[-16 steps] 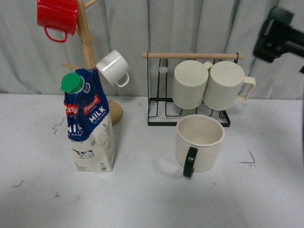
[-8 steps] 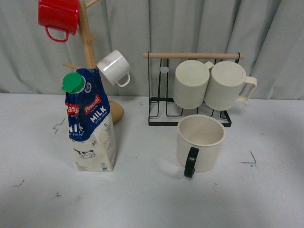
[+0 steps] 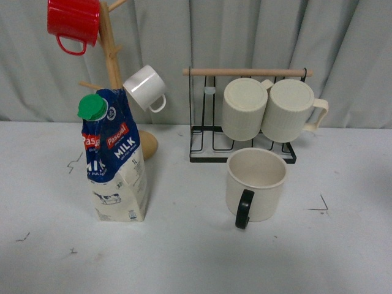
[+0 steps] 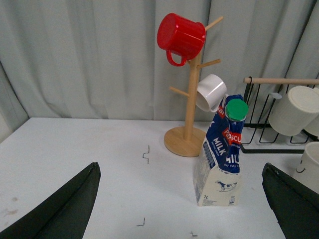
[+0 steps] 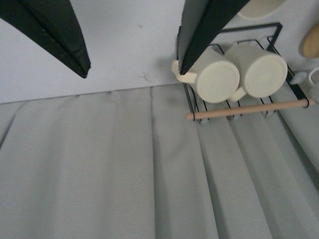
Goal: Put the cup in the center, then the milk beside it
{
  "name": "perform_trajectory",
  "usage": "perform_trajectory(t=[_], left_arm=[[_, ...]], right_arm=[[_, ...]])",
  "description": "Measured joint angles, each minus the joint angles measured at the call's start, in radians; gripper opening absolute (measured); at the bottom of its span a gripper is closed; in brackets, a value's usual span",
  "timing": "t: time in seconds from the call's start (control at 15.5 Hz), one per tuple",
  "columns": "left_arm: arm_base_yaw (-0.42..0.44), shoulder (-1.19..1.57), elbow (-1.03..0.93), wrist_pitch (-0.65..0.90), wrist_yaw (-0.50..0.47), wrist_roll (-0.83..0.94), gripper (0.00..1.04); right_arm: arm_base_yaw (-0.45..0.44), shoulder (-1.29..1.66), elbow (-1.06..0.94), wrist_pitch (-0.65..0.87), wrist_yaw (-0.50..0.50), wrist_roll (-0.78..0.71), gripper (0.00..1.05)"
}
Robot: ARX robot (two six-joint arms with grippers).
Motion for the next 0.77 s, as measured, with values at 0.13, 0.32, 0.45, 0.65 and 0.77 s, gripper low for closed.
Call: perform_trajectory(t=[0.13,0.32,0.45,0.65,0.77], left_arm=[[0.000,0.000,0.000,0.000,0.000,0.000,0.98],[0.000,0.000,0.000,0.000,0.000,0.000,0.98],[0.000,0.000,0.000,0.000,0.000,0.000,0.98],[0.000,0.000,0.000,0.000,0.000,0.000,0.98],[0.000,0.000,0.000,0.000,0.000,0.000,0.98]], right_arm=[[0.003,-0.099,-0.053,-0.045,-0.002,-0.024,0.43],[0.010,-0.252,-0.139,-0.120,-0.012,-0.046,0.29],[0.010,-0.347,-0.196,-0.161,-0.013,-0.050,0.20],[0.010,-0.446,-0.251,-0.203,-0.013,-0.054,0.11],[0.010,-0.506,-0.282,-0.231,-0.013,-0.056,0.05]])
